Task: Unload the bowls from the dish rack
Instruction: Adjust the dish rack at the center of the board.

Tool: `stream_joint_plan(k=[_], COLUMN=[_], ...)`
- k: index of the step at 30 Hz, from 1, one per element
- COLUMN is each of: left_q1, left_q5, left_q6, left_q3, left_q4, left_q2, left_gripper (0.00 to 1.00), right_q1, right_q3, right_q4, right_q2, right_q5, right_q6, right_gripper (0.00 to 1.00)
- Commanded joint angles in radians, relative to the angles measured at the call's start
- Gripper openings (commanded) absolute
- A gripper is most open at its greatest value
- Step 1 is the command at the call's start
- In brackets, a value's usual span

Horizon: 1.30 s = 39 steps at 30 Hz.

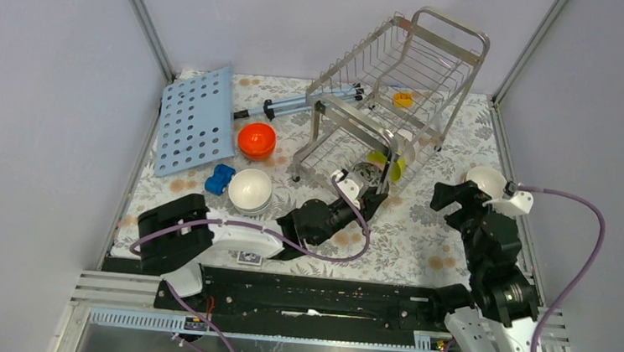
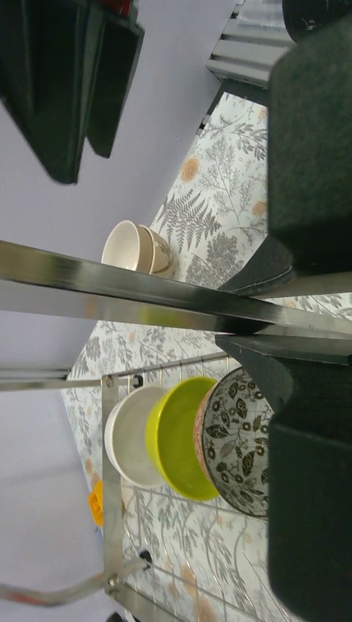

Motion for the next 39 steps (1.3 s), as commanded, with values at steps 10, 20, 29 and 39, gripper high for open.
stream_joint_plan(k=[10, 20, 29, 39], left_q1=[0.043, 0.053, 0.061, 0.086], left_q5=[-0.031, -0.046, -0.053, -0.041], left_q6=[-0.068, -0.099, -0.108, -0.115], left_q3=[-0.122, -0.217, -0.23, -0.216], left_q4=[-0.066, -0.183, -0.256, -0.297], left_q2=[-0.278, -0.439, -0.506, -0.51], left_gripper=[0.08, 0.07, 0.06, 0.04], right_q1=[0.001, -0.107, -0.172, -0.19], right_q3=[-0.149, -0.018, 0.084, 0.189], right_q4=[1.03, 1.203, 1.319, 1.251], right_q2=[0.524, 0.865, 1.073, 1.211], right_q5=[0.376, 0.289, 0.123, 0.169], right_q6=[-0.418, -0.371, -0.393, -0.47], right_gripper=[0.95, 0.88, 0.73, 0.41])
